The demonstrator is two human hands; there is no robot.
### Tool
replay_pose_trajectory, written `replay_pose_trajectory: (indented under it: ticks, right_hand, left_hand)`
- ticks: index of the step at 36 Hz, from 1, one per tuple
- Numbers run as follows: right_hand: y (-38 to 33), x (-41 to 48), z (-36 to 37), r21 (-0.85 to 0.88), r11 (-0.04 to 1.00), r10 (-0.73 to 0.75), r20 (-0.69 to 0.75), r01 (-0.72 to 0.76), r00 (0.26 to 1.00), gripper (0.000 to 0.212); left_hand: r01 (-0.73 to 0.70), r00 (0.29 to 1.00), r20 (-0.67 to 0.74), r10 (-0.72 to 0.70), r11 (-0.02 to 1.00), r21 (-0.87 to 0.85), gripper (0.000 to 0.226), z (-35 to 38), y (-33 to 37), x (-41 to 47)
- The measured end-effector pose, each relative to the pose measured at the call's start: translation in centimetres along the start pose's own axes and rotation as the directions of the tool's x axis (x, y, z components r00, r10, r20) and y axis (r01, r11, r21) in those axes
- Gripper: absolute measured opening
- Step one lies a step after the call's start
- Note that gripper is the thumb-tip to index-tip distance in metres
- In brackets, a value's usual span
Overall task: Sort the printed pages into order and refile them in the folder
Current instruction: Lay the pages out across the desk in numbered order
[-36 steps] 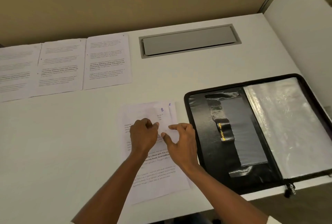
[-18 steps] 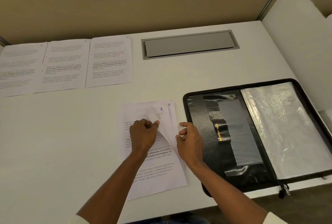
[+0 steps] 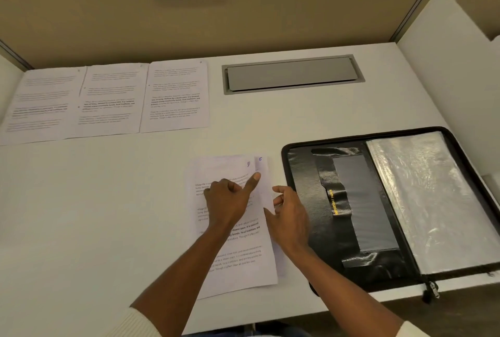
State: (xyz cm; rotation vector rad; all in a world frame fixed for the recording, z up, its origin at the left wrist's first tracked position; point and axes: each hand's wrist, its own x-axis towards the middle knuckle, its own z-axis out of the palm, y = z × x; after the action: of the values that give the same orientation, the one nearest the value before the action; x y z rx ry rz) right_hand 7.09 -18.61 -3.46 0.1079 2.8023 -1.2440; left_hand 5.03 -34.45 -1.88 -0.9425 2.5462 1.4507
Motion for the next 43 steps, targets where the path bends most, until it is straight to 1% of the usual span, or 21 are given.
replay_pose_trajectory:
  ticks: [3,6,8,11,12,14,16,19,21,24,28,30,32,34,36,40,43]
  right_hand:
    - [-0.6,-0.5,0.2,0.088,0.996,-0.027,-0.015,0.028,1.000,0.052]
    - [-0.9,-1.1,0.7,0.124,0.984,-0.130,0.021,0.126,0.991,0.037]
    - [-1.0,-1.6,1.1,0.148,0.971,-0.197,0.052,0.187,0.979,0.027]
    - [-1.2,-2.0,1.4,0.198,0.955,-0.241,0.089,0.220,0.966,0.027]
    - [-1.2,-2.1,1.5,0.213,0.953,-0.238,0.088,0.216,0.967,0.027]
    - [-1.1,-2.2,1.4,0.236,0.954,-0.203,0.055,0.185,0.978,0.025]
    - [-0.8,-2.1,1.5,0.209,0.970,-0.127,-0.002,0.125,0.992,0.021]
    - [-0.1,-1.6,1.5,0.084,0.996,-0.028,-0.050,0.032,0.998,0.024]
    - [0.4,-1.2,1.5,0.007,1.000,0.014,-0.032,-0.013,0.999,0.031]
    - [0.7,-0.8,1.5,-0.044,0.998,0.047,-0.002,-0.047,0.999,0.038]
    - [0.4,-0.8,1.4,-0.047,0.998,0.046,-0.009,-0.046,0.999,0.034]
    - [0.2,-1.0,1.6,-0.030,0.998,0.051,-0.026,-0.052,0.998,0.040]
    - [-0.1,-1.2,1.8,-0.019,0.996,0.087,-0.057,-0.088,0.995,0.048]
    - [-0.3,-1.4,2.0,-0.028,0.991,0.129,-0.085,-0.132,0.988,0.054]
    - [-0.4,-1.4,2.0,-0.044,0.987,0.149,-0.086,-0.153,0.985,0.055]
    - [-0.5,-1.1,1.9,-0.091,0.984,0.149,-0.059,-0.154,0.987,0.047]
    - [-0.7,-0.9,1.6,-0.079,0.985,0.149,-0.048,-0.152,0.988,0.040]
  left_hand:
    - [0.001,1.000,0.002,-0.001,0.997,0.071,0.091,0.3,0.2,-0.1]
    - [0.003,1.000,0.024,-0.006,0.994,0.113,0.092,0.2,0.6,-0.6]
    - [0.000,0.999,0.045,-0.006,0.990,0.138,0.088,0.3,0.5,-0.4]
    - [0.025,0.997,0.065,-0.034,0.989,0.143,0.075,0.2,0.2,0.0]
    - [0.032,0.997,0.065,-0.041,0.990,0.136,0.067,0.2,0.1,0.1]
    - [0.037,0.996,0.070,-0.046,0.992,0.120,0.048,0.3,-0.5,0.5]
    - [0.061,0.995,0.076,-0.068,0.993,0.098,0.037,0.4,-1.4,1.0]
    - [0.048,0.995,0.079,-0.054,0.995,0.083,0.038,0.8,-3.0,1.8]
    - [0.030,0.995,0.091,-0.038,0.996,0.079,0.032,0.8,-3.2,1.7]
    - [0.036,0.994,0.099,-0.040,0.998,0.044,0.027,0.6,-3.1,1.6]
    - [0.035,0.994,0.102,-0.037,0.999,0.013,0.035,0.5,-3.2,1.6]
    - [0.026,0.994,0.106,-0.027,1.000,0.011,0.037,0.5,-3.2,1.5]
    - [0.026,0.994,0.110,-0.026,1.000,0.002,0.037,0.4,-3.2,1.5]
    - [0.025,0.993,0.114,-0.023,1.000,-0.012,0.033,0.3,-3.3,1.5]
    - [0.025,0.993,0.117,-0.021,0.999,-0.028,0.030,0.2,-3.3,1.5]
    - [0.005,0.994,0.112,0.000,0.999,-0.045,0.015,-0.1,-2.9,1.1]
    - [-0.016,0.994,0.109,0.020,0.999,-0.041,0.010,-0.2,-2.8,1.0]
